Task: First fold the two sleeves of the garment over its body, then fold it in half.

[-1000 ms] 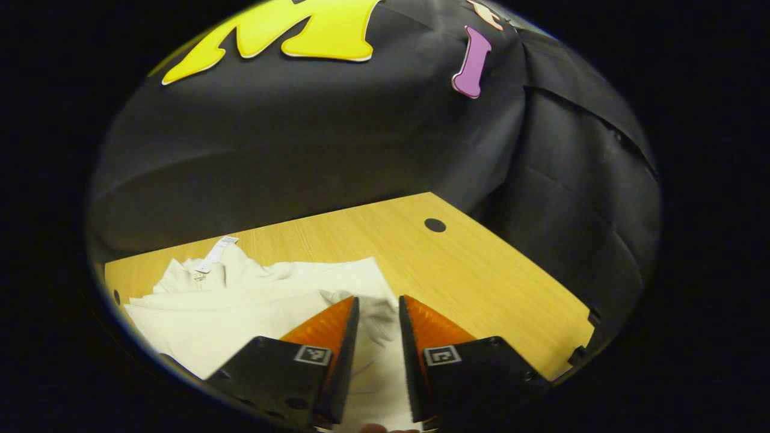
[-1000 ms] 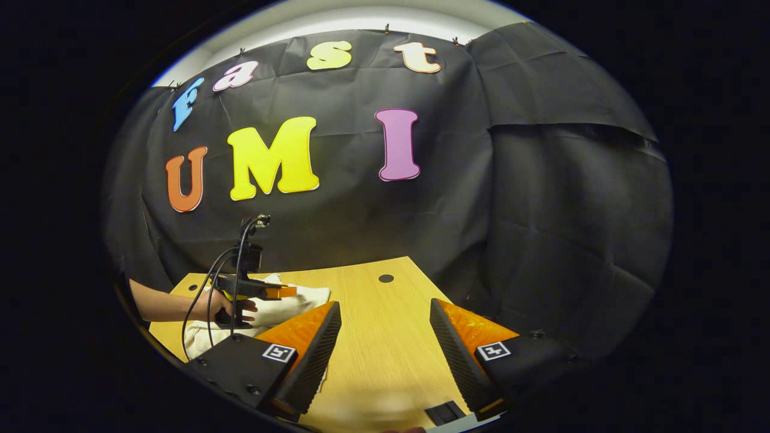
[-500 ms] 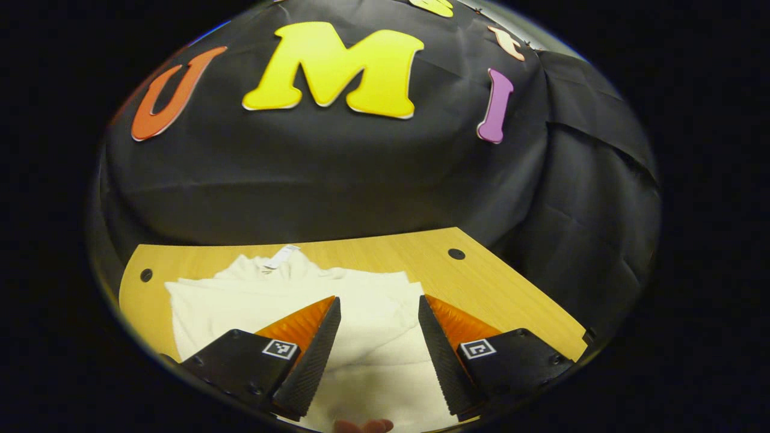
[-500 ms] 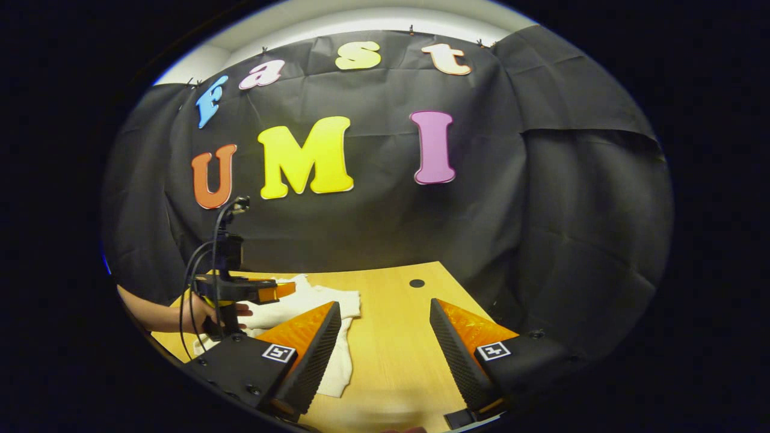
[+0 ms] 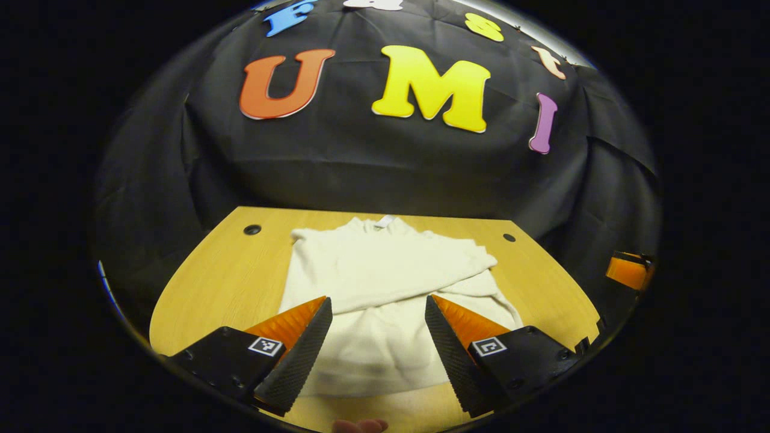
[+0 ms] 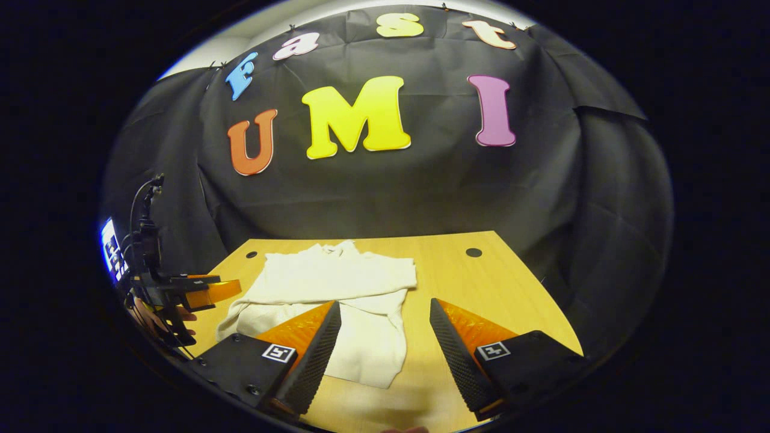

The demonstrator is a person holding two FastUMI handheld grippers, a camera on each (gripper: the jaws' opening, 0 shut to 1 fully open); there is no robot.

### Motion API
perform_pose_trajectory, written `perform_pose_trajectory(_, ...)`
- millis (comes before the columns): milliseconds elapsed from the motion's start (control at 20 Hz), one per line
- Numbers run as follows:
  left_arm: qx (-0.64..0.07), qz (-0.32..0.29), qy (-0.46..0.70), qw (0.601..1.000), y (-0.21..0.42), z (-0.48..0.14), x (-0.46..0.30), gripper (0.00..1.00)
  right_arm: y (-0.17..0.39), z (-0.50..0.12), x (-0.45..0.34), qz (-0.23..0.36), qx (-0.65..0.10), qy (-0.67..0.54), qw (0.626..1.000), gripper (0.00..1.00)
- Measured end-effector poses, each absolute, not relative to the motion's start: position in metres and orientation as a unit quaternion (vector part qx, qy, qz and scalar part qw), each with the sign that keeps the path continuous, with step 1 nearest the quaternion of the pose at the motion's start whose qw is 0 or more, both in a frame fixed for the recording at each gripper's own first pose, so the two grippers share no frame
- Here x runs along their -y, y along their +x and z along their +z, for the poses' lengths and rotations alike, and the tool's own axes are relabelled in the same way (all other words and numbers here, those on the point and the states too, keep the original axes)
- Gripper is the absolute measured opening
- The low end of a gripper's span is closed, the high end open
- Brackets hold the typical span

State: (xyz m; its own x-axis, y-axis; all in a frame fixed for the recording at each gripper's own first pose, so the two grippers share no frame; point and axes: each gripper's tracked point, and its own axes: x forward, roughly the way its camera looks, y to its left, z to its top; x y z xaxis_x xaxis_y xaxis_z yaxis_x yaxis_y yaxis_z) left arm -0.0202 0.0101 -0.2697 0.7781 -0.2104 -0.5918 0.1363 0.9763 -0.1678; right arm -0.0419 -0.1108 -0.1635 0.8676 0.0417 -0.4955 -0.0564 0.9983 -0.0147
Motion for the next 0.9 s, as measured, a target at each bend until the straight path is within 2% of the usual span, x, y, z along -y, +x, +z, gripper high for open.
perform_pose_trajectory(300, -0.357, -0.072, -0.066, 0.929, -0.056, -0.293, -0.065, 0.98, -0.047, -0.199, 0.102, 0.024, -0.296, -0.036, 0.954, 0.94)
perform_pose_trajectory(900, -0.486, -0.079, -0.138, 0.859, -0.106, -0.387, -0.094, 0.99, -0.095, -0.288, 0.135, -0.024, -0.425, -0.031, 0.905, 0.92)
